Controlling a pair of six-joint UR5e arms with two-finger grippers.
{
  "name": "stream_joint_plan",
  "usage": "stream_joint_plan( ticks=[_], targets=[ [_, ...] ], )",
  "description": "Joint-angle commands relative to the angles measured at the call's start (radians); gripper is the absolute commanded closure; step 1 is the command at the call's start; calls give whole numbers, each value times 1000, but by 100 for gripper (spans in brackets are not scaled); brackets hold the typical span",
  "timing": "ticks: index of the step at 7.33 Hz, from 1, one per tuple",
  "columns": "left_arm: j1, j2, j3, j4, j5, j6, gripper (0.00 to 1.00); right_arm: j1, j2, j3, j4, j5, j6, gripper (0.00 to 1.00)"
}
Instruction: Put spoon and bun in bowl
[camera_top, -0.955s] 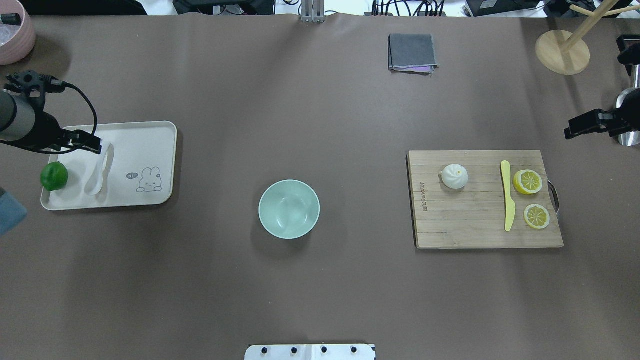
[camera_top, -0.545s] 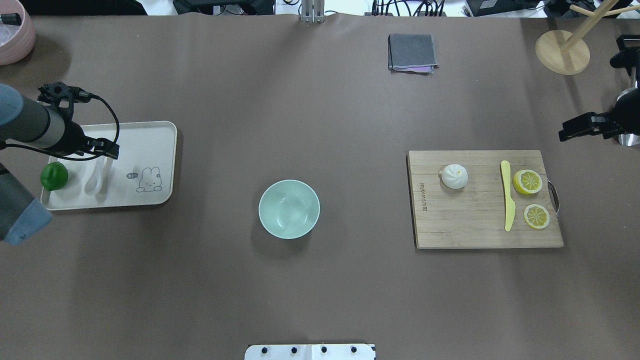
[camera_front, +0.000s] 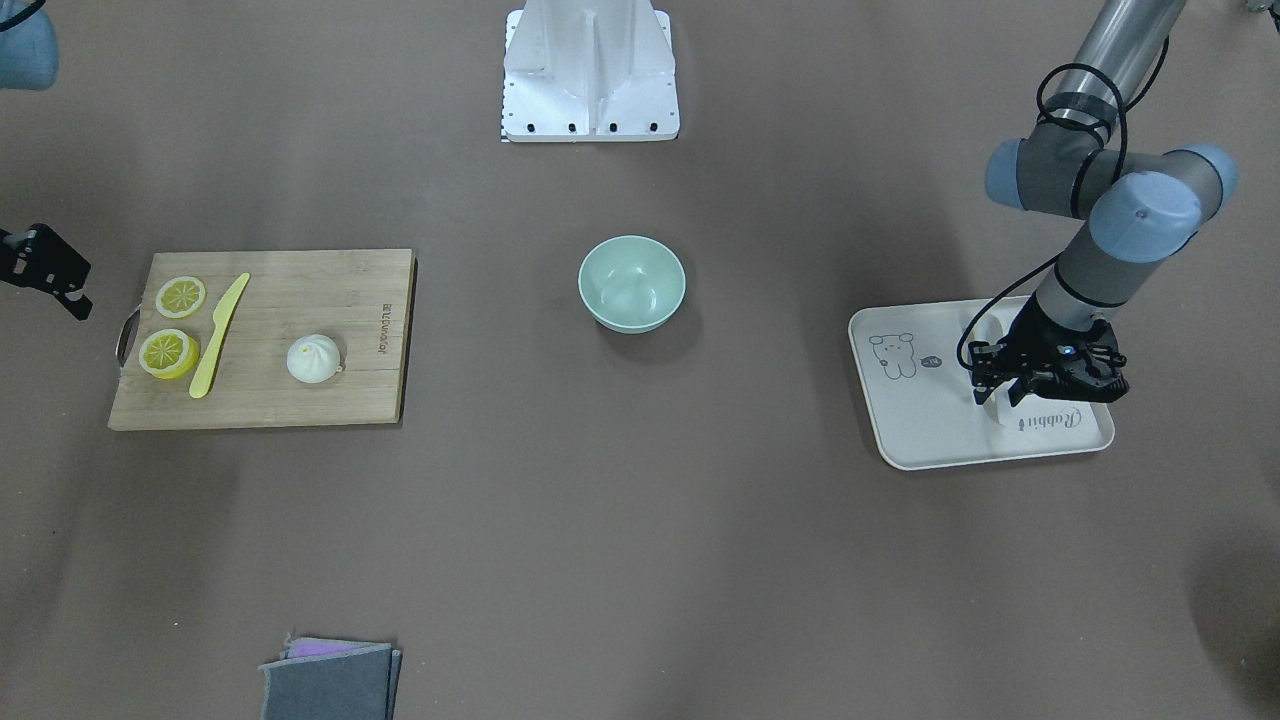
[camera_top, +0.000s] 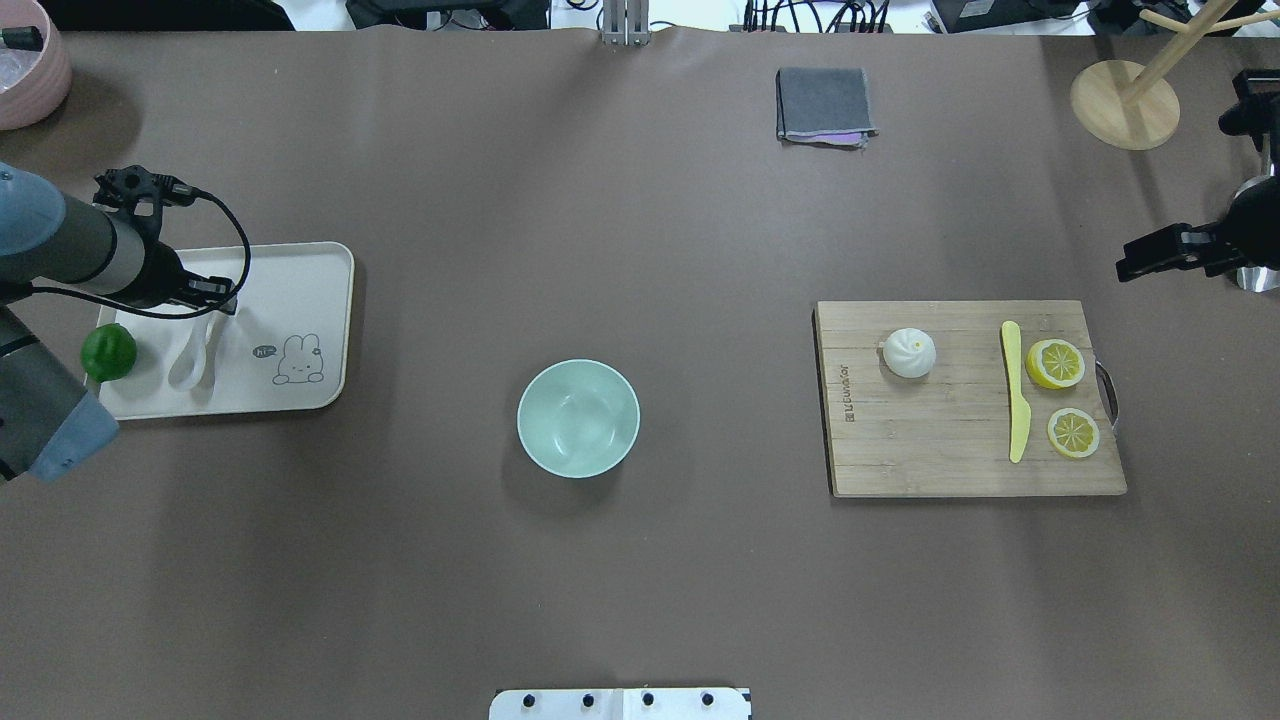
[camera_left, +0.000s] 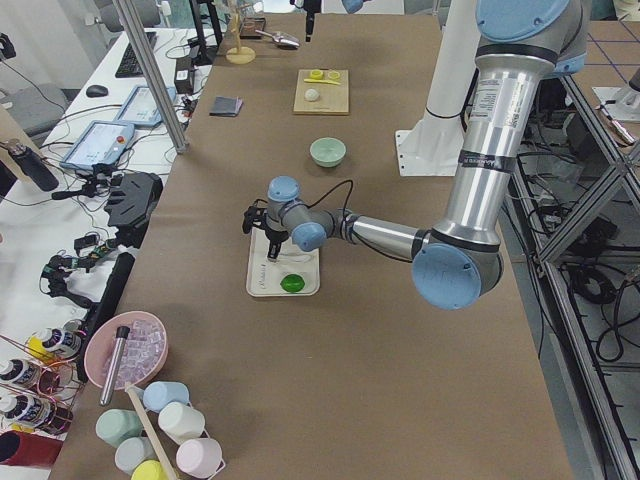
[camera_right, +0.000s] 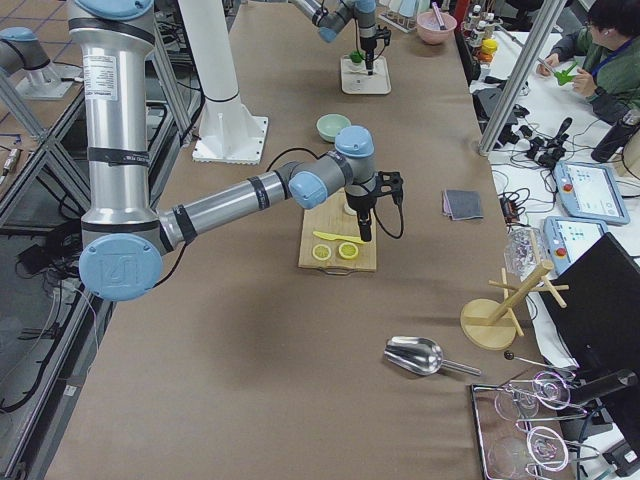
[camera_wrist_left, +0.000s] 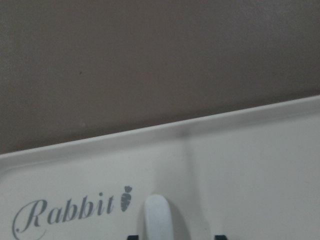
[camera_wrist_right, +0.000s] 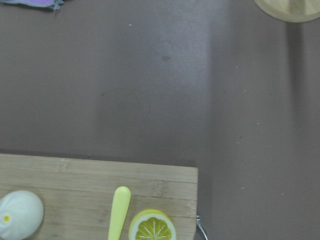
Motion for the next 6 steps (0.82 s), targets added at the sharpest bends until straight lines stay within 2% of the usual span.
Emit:
stream_joint_plan(
  ticks=[1, 2, 3, 6],
  targets=[
    [-1, 1, -1, -1, -6, 2, 78, -1, 0, -1, 0, -5, 0, 0],
    [-1, 1, -2, -1, -6, 2, 92, -1, 0, -1, 0, -5, 0, 0],
    [-1, 2, -7, -1, -6, 2, 100, -1, 0, -1, 0, -5, 0, 0],
    [-1, -37, -59, 13, -9, -70, 100, 1, 0, -1, 0, -5, 0, 0]
  ],
)
